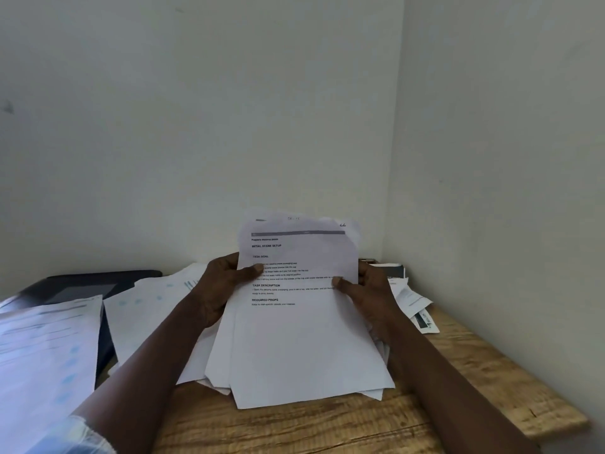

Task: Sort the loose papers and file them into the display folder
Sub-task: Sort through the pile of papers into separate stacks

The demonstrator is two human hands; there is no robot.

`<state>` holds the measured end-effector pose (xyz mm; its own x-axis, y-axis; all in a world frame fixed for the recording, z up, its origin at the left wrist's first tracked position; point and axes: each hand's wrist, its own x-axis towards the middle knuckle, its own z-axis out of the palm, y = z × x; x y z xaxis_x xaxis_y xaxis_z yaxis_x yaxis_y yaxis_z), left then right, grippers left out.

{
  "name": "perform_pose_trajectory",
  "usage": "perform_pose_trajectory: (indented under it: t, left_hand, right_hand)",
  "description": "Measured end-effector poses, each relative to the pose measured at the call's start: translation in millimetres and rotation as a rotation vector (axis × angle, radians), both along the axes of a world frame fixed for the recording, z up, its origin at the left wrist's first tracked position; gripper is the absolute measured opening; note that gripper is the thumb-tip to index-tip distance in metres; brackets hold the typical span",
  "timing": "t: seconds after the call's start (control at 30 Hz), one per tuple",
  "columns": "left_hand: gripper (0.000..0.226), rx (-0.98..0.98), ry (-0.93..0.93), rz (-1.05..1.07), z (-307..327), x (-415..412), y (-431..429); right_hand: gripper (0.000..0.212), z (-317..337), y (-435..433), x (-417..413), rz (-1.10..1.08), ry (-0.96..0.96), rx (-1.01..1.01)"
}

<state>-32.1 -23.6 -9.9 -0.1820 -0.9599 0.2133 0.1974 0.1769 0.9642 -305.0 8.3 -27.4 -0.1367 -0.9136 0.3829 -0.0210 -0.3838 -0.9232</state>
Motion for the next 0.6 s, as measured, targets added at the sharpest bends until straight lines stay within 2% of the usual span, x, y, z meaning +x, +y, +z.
perform_pose_trajectory:
  t: [0.07, 0.1, 0.3, 0.4, 0.6]
  left_hand:
    - [0.033, 0.008, -0.033, -0.012, -1.3, -0.2, -0.4]
    - [0.034, 0.013, -0.056, -0.022, -2.5, -0.3, -0.8]
    - [0.034, 0.028, -0.220, 0.007, -3.2, -3.1, 3.7]
    - [0.026, 0.036, -0.202, 0.028, -4.7, -3.9, 4.5]
    - [0.026, -0.022, -0.174, 0.114, -5.2, -1.4, -0.2]
  right_hand:
    - [0.006, 0.6, 0.0, -1.4, -0.028, -0.004, -0.006]
    - [0.005, 0.8, -0.4, -2.5, -0.056, -0.009, 0.000]
    - [0.019, 1.1, -7.0, -8.0, -0.134, -0.079, 0.072]
    - [0.018, -0.8, -7.9, -8.8, -0.128, -0.061, 0.059]
    - [0.016, -2.4, -6.0, -11.9, -0.092, -0.059, 0.029]
